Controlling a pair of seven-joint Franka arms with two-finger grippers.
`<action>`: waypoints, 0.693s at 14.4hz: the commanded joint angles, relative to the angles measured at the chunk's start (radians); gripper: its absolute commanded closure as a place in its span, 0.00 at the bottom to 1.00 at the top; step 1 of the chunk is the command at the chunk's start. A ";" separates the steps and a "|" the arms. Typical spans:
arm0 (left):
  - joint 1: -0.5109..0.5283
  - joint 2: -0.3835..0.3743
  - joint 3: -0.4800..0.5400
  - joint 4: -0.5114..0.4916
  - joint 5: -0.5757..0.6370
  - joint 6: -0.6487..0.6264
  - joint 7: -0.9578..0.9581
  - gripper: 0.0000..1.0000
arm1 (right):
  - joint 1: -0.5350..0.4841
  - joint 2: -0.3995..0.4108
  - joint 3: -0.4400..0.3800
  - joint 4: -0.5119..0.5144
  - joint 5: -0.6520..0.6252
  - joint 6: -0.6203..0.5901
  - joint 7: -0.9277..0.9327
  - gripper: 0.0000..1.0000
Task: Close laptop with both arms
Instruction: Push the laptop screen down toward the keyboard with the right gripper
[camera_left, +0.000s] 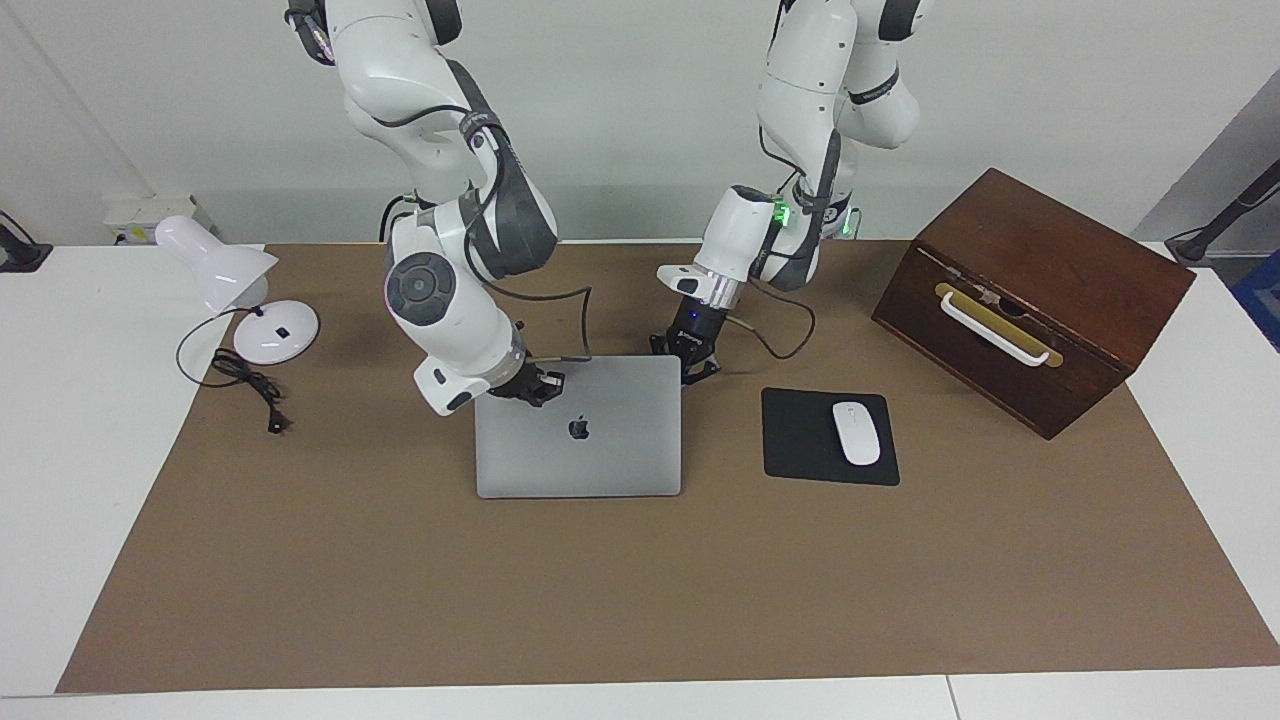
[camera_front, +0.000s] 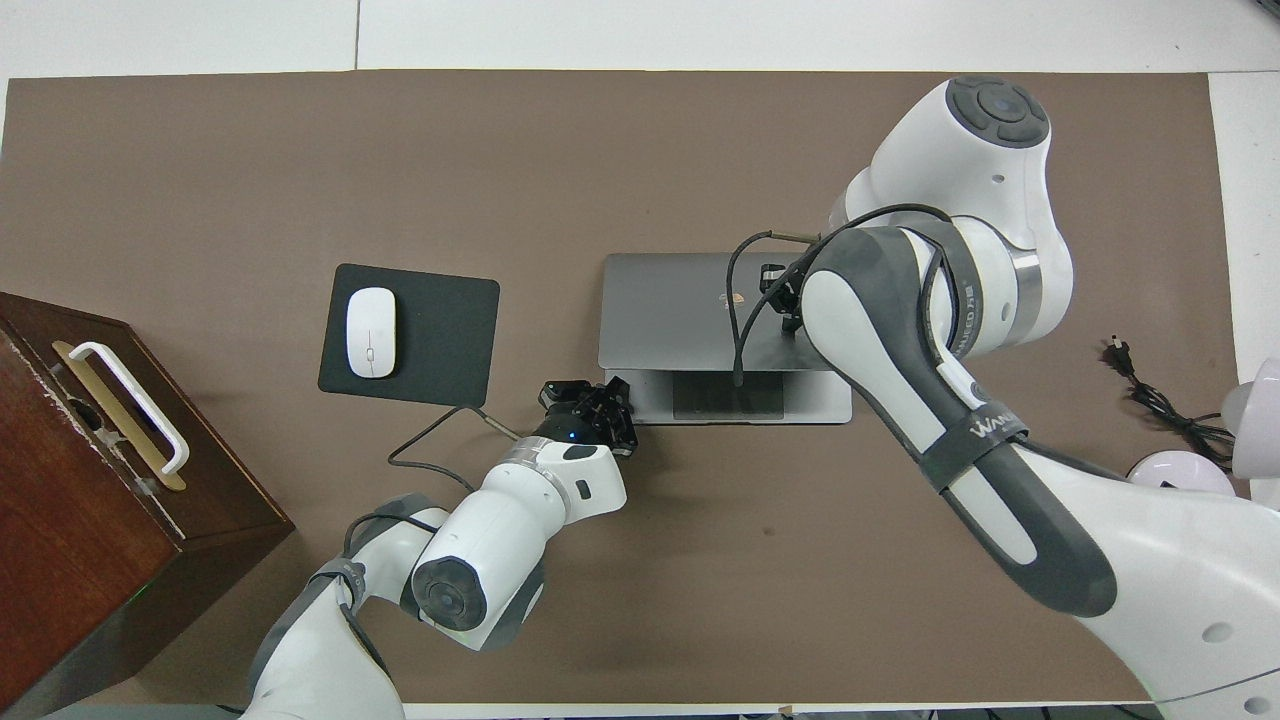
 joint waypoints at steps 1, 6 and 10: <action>-0.011 0.009 0.016 -0.053 -0.011 -0.005 0.031 1.00 | 0.001 -0.036 0.008 -0.084 0.018 0.066 0.025 1.00; 0.000 0.009 0.016 -0.053 -0.011 -0.005 0.069 1.00 | 0.002 -0.030 0.008 -0.101 0.018 0.104 0.025 1.00; 0.005 0.014 0.016 -0.053 -0.011 -0.007 0.101 1.00 | 0.008 -0.015 0.008 -0.125 0.018 0.164 0.025 1.00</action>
